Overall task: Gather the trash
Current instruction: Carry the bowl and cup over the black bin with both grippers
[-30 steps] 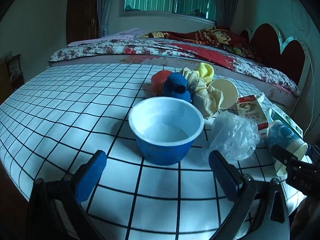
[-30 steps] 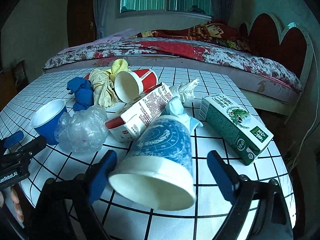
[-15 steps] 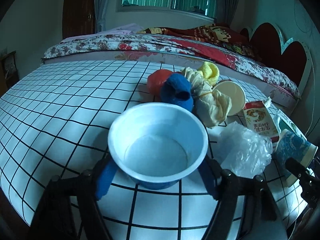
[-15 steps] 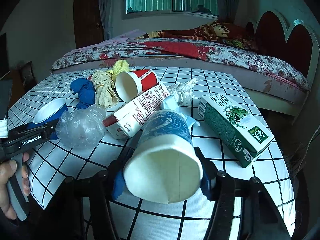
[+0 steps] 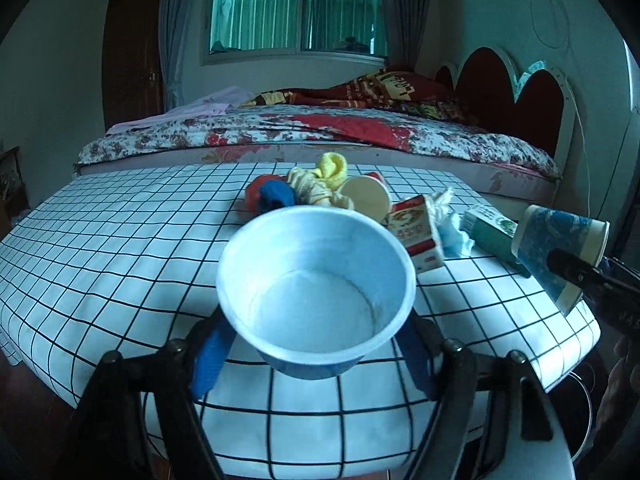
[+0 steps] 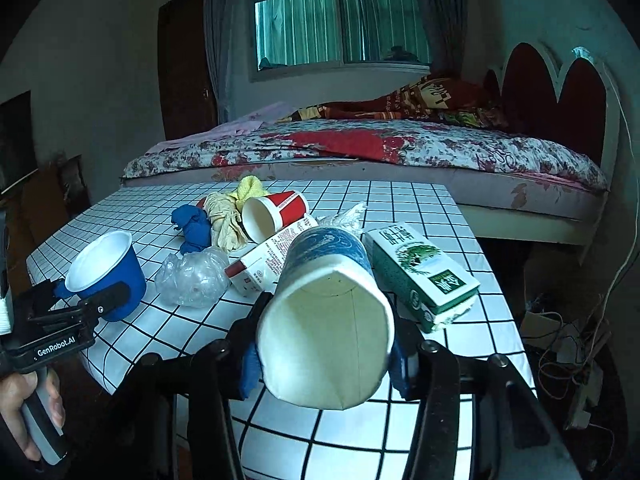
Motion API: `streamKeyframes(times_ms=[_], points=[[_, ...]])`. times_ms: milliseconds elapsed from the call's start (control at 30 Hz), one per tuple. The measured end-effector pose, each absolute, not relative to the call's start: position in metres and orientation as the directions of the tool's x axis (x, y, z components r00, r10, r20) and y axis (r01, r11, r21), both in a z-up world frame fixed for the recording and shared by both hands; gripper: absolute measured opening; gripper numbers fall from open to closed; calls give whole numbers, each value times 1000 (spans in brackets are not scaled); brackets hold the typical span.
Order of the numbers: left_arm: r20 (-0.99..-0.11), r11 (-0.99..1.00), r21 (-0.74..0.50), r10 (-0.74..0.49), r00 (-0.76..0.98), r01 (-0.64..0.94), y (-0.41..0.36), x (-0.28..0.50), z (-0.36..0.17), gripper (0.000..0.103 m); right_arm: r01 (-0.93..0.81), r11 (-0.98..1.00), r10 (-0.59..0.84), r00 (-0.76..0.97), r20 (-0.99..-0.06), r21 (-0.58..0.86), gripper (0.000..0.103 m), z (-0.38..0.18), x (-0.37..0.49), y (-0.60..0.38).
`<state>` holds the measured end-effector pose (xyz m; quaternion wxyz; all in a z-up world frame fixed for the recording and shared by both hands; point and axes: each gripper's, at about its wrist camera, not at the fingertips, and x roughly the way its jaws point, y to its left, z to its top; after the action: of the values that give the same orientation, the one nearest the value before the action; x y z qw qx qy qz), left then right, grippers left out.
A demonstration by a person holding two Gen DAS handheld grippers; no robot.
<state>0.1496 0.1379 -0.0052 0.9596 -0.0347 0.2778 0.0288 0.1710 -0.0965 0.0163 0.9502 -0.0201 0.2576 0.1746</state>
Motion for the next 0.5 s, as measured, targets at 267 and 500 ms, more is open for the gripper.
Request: streamKeyframes(times_ms=[267,500], points=[[-496,999,-31,-54,867,45,86,129,12,76,-274,961,259,839,-479,40,52,27,133,-150],[-483,987,-26,-151,863,158,35,116,14,76,-197,979,198,853,-482,53,52,27,107,-206]])
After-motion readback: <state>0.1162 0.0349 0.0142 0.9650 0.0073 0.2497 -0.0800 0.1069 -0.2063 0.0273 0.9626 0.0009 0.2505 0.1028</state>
